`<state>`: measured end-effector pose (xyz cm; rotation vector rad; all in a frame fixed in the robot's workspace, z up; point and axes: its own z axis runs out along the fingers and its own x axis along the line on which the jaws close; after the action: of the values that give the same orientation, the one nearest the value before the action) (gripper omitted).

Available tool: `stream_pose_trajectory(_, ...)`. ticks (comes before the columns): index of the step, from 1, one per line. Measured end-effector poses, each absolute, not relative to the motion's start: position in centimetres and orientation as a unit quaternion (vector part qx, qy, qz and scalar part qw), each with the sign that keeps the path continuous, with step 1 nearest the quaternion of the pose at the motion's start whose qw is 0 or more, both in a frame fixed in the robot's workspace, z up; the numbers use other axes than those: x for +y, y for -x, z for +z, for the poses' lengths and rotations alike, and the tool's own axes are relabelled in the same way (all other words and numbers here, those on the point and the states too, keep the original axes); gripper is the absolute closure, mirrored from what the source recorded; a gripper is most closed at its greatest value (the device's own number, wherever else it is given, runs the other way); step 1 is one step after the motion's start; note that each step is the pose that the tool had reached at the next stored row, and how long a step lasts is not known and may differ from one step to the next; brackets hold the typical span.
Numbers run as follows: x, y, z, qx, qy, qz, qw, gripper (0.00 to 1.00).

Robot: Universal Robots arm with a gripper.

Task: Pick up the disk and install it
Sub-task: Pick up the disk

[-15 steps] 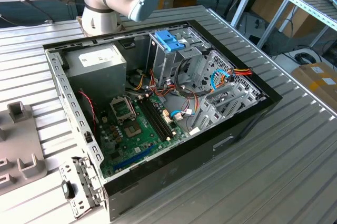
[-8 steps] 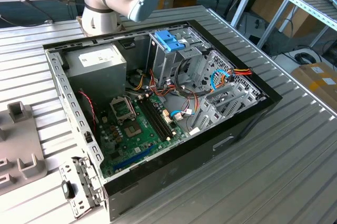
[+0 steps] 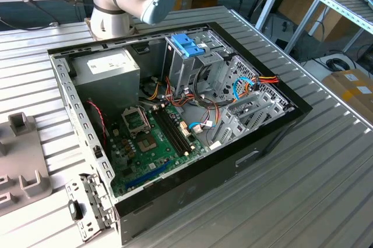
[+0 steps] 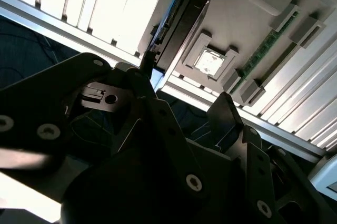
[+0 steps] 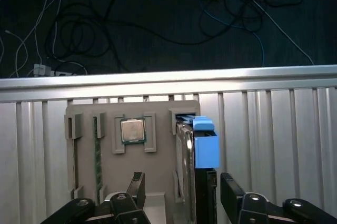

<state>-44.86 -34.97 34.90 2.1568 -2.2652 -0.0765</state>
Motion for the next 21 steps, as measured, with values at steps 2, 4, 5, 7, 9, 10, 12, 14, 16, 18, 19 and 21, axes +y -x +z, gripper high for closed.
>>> stream_pose_trajectory(2, -34.8, 44.9, 34.9, -0.724, -0.689, -0.024, 0.006, 0.33)
stream_pose_trajectory(4, -34.5, 44.9, 34.8, -0.724, -0.689, -0.024, 0.006, 0.33)
stream_pose_trajectory(5, -34.3, 44.9, 34.8, -0.724, -0.689, -0.024, 0.006, 0.33)
stream_pose_trajectory(7, -34.0, 45.0, 34.7, -0.724, -0.689, -0.024, 0.006, 0.33)
stream_pose_trajectory(9, -33.8, 45.0, 34.7, -0.724, -0.689, -0.024, 0.006, 0.33)
stream_pose_trajectory(10, -33.6, 45.1, 34.6, -0.724, -0.689, -0.024, 0.006, 0.33)
stream_pose_trajectory(12, -33.4, 45.3, 34.6, -0.724, -0.689, -0.025, 0.007, 0.33)
stream_pose_trajectory(14, -33.3, 45.4, 34.5, -0.724, -0.689, -0.024, 0.006, 0.33)
stream_pose_trajectory(16, -33.3, 45.6, 34.5, -0.724, -0.689, -0.024, 0.006, 0.33)
stream_pose_trajectory(18, -33.2, 45.9, 34.3, -0.724, -0.689, -0.024, 0.006, 0.33)
stream_pose_trajectory(19, -33.1, 46.0, 34.3, -0.724, -0.689, -0.024, 0.006, 0.33)
stream_pose_trajectory(21, -33.0, 46.1, 34.2, -0.724, -0.689, -0.025, 0.007, 0.33)
